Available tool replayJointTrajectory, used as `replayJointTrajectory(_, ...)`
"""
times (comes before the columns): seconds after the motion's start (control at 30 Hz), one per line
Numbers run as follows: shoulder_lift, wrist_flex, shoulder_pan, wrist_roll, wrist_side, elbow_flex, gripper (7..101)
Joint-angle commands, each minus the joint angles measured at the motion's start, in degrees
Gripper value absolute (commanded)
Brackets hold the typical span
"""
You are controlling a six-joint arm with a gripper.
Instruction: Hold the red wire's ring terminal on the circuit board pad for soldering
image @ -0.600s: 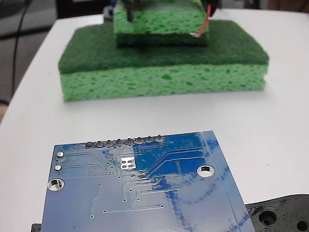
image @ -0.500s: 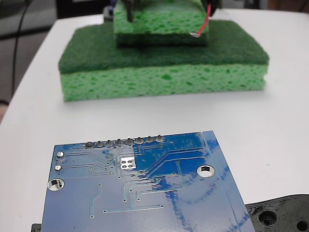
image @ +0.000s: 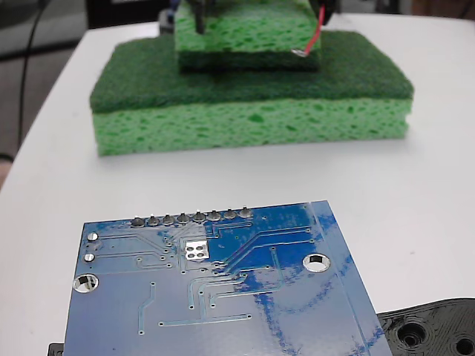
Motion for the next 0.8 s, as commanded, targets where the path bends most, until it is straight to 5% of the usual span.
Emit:
replayJointTrajectory(0.03,0.1,-0.1,0.0,0.4,0.1,-0.3,100.3)
replayJointTrajectory(0.8,-1.4,-0.3,0.4,2.7,1.5,-5.3,100.3)
